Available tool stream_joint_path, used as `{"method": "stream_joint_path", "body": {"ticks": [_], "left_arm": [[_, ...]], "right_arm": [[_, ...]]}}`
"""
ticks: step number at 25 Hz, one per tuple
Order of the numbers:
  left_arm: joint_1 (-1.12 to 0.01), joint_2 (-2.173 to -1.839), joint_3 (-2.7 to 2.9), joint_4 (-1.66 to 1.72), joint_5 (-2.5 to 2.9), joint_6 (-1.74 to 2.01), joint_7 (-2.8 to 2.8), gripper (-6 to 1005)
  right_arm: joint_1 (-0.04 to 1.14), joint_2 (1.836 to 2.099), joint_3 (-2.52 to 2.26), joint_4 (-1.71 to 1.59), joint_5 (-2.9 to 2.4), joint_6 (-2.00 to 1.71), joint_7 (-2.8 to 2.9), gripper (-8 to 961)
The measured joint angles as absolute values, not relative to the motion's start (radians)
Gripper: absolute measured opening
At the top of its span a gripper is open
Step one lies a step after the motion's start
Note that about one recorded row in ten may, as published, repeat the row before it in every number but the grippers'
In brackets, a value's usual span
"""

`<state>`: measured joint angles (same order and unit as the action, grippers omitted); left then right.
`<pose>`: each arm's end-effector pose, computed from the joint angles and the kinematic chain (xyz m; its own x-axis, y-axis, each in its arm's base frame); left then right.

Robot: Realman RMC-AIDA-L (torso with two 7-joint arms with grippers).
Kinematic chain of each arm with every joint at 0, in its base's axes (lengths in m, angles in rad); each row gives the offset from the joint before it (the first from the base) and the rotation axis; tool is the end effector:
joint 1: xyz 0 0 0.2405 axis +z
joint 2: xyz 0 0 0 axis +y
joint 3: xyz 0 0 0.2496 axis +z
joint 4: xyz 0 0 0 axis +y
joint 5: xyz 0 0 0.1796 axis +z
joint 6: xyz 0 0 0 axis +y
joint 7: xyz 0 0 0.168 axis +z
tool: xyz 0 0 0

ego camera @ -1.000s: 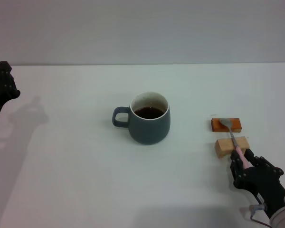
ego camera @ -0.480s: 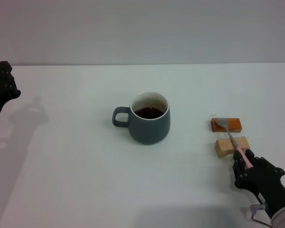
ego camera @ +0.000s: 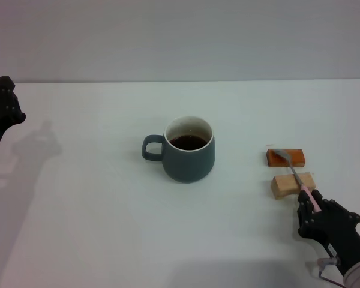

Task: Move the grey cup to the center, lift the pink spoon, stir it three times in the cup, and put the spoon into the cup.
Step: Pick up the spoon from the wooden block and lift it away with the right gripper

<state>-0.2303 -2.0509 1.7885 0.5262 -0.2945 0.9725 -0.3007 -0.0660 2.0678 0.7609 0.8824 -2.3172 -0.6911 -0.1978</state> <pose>-0.2976 0.3320 0.0330 0.5958 -0.0678 0.8003 0.7912 -0.1219 -0.5993 0.2862 0.2350 -0.0790 0.6157 -0.3014 -0.7281 -0.7863 -0.1742 -0.5928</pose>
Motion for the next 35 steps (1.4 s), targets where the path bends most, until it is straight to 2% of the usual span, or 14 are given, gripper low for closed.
{"method": "stream_joint_path", "body": {"ticks": [22,35], "left_arm": [[-0.241,-2.051,1.787,0.518,-0.295,0.967,-0.302,-2],[-0.241,-2.051,1.789,0.518,-0.295,0.966,-0.302,-2]], "right_arm": [[-0.057,2.066,0.761,0.885,-2.324,-0.664,-0.205,147],[-0.085,2.066,0.776,0.906,-2.376,-0.668,-0.239,146]]}}
